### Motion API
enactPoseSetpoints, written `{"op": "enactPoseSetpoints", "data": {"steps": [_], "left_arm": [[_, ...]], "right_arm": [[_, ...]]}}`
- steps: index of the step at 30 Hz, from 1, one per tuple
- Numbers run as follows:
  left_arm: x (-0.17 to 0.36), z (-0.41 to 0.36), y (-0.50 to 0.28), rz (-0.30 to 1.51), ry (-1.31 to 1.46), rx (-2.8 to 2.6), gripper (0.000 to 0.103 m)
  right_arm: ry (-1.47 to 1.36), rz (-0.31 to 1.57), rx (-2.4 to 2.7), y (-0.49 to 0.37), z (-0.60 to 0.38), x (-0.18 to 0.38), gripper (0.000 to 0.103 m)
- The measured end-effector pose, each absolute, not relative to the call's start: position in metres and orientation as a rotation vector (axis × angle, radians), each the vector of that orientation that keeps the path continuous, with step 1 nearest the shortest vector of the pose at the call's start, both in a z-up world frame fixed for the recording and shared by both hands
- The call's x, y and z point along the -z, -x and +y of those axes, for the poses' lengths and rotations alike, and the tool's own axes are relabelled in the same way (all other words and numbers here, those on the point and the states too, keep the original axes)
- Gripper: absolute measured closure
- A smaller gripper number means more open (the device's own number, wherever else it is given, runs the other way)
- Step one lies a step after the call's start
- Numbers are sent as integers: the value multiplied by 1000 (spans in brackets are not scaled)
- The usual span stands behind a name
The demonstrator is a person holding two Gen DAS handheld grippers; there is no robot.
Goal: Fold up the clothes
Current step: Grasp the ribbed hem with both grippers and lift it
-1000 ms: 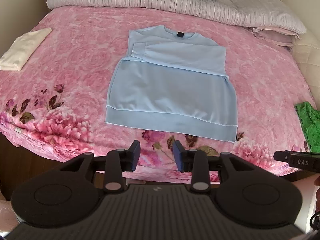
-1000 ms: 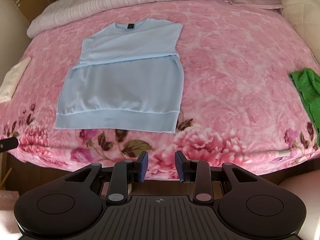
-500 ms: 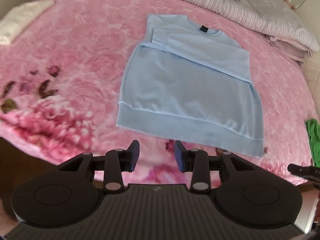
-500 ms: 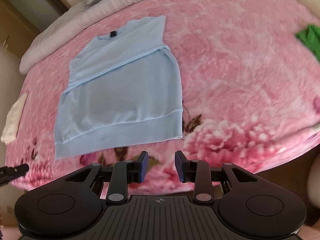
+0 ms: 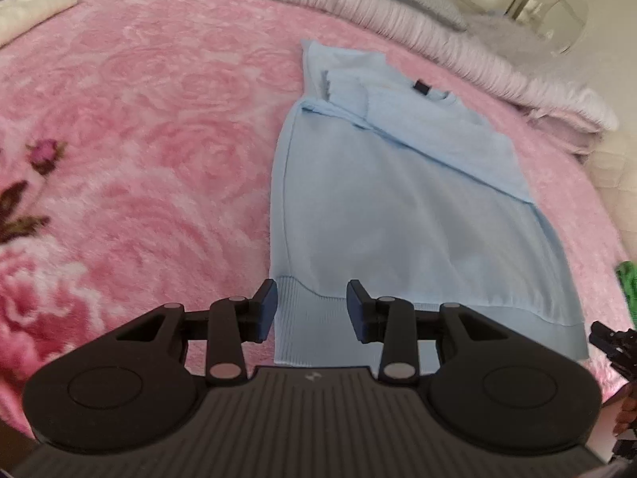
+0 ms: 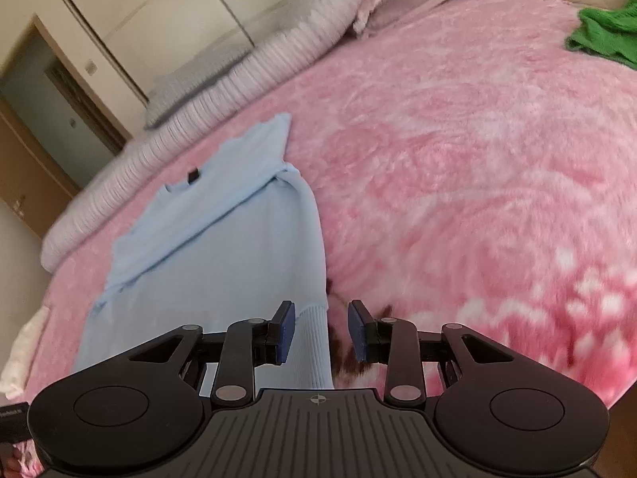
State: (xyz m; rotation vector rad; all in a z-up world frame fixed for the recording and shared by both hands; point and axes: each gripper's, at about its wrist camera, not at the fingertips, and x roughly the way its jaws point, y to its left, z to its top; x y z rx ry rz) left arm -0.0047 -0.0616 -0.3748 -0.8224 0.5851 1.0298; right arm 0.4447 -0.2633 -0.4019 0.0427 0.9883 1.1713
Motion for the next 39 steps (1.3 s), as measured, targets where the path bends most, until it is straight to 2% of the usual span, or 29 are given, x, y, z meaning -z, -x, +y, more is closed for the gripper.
{"op": "enactPoseSetpoints", "data": {"steps": [3,7,9,11,22,29,33,34,36,38,39], "left_arm": [[382,-72,17,517,796,-985,70],[376,-83,32,463,858,-955,70],[372,-87,36,434,834,-929,65],[374,-83,36,439,841,-948,65],[410,-34,42,355,1102,-927,62],[428,-19,51,258,1213,-843,62],[431,-14,51,239,1238,-811,63],[432,-13,49,239,1238,-803,64],[434,-12,45,244,1234,-781,76],[436,-12,37,271,1209,-775,82],[436,-12,33,283,1186,-782,90]], "right_arm": [[-88,931,-1183,-429,-288,405,69],[-80,843,-1175,-397,-322,379,69],[-75,820,-1194,-389,-332,369,69],[-69,809,-1204,-387,-336,363,69],[-307,1274,-1157,-480,-290,425,69],[-400,1451,-1272,-515,-254,446,70],[-397,1486,-1339,-518,-237,450,70],[-396,1487,-1354,-518,-235,452,70],[-396,1489,-1383,-518,-232,454,70],[-391,1485,-1407,-517,-232,455,70],[-389,1479,-1418,-517,-234,455,72]]}}
